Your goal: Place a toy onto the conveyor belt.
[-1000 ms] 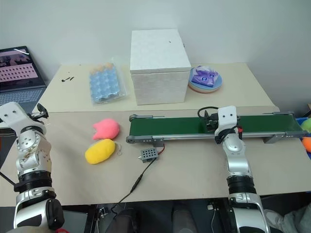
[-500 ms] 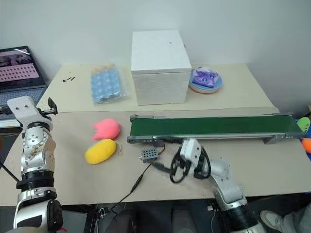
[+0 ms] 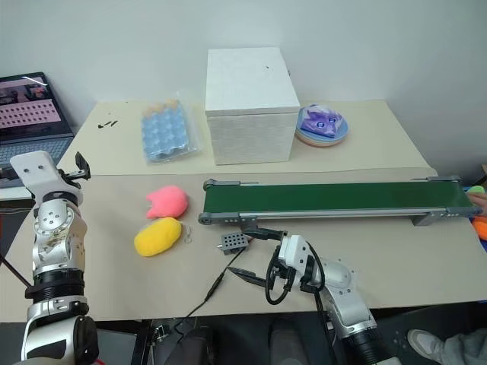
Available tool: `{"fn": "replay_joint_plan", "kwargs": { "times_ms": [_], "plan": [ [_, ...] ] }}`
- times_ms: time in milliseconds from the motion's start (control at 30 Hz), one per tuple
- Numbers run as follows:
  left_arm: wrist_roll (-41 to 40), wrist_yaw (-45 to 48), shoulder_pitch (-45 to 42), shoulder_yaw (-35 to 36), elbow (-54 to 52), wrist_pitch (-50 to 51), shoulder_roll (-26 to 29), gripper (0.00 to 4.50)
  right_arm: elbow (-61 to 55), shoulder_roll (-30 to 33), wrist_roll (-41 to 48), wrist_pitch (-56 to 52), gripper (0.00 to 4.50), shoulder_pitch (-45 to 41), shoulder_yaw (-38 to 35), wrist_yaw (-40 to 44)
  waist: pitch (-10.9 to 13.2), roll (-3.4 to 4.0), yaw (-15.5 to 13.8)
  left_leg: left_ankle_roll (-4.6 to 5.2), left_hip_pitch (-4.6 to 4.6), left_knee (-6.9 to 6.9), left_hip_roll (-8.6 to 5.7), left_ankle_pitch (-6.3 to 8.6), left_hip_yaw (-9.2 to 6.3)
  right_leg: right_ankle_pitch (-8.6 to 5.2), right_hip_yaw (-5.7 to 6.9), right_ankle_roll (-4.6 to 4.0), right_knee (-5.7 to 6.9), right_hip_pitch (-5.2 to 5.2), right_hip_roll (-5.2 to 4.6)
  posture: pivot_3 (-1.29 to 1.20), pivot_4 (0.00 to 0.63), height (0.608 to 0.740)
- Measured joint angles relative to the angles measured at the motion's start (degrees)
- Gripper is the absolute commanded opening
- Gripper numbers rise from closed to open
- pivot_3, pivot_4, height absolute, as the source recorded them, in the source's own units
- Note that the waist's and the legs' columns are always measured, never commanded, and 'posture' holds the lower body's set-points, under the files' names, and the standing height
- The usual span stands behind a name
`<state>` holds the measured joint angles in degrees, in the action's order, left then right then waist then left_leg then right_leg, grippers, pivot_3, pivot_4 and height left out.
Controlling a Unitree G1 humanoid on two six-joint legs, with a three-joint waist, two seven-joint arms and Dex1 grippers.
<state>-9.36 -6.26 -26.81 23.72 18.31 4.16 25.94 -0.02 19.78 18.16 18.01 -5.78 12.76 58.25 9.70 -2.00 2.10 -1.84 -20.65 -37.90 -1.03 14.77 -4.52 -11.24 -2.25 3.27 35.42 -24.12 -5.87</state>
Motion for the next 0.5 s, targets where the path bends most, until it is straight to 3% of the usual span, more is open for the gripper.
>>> {"fn": "replay_joint_plan", "kwargs": {
  "times_ms": [67, 200, 400, 500],
  "plan": [
    [-2.3, 1.1, 0.0, 0.9, -1.2, 1.5, -1.1, 4.47, 0.0, -0.6, 0.0, 0.1, 4.50, 0.0, -0.1, -0.4, 0.0, 0.00, 0.0, 0.00, 0.01, 0.00, 0.00, 0.00, 0.00, 0.00, 0.00, 0.00, 0.02, 0.01, 0.00, 0.00, 0.150, 0.740],
    [-16.1, 7.2, 2.0, 5.6, -6.1, 8.6, -5.8, 4.47, -0.2, -0.7, 0.5, 0.1, 4.50, 0.9, -0.1, -0.9, 0.0, 0.00, 0.0, 0.01, -0.02, 0.00, 0.00, 0.00, 0.00, 0.00, 0.00, 0.00, 0.00, 0.00, -0.02, 0.00, 0.150, 0.740],
    [-35.8, 15.5, 15.5, 11.9, -19.2, 19.7, -7.8, 4.47, -0.5, 0.0, 0.5, 0.5, 4.50, 3.6, -0.2, -0.9, 0.0, 0.00, 0.8, 0.06, 0.10, 0.00, 0.05, 0.04, 0.07, -0.02, -0.17, -0.01, 0.01, 0.00, 0.06, 0.00, 0.150, 0.740],
    [-39.1, 18.0, 22.2, 12.6, -21.9, 22.5, -7.8, 4.47, -0.6, -0.2, 0.4, 0.5, 4.50, 3.8, -0.4, -1.6, 0.0, 0.00, 0.4, 0.10, 0.21, 0.01, 0.06, 0.07, 0.09, -0.03, -0.15, -0.01, 0.04, 0.12, 0.07, 0.00, 0.150, 0.740]
  ]
}}
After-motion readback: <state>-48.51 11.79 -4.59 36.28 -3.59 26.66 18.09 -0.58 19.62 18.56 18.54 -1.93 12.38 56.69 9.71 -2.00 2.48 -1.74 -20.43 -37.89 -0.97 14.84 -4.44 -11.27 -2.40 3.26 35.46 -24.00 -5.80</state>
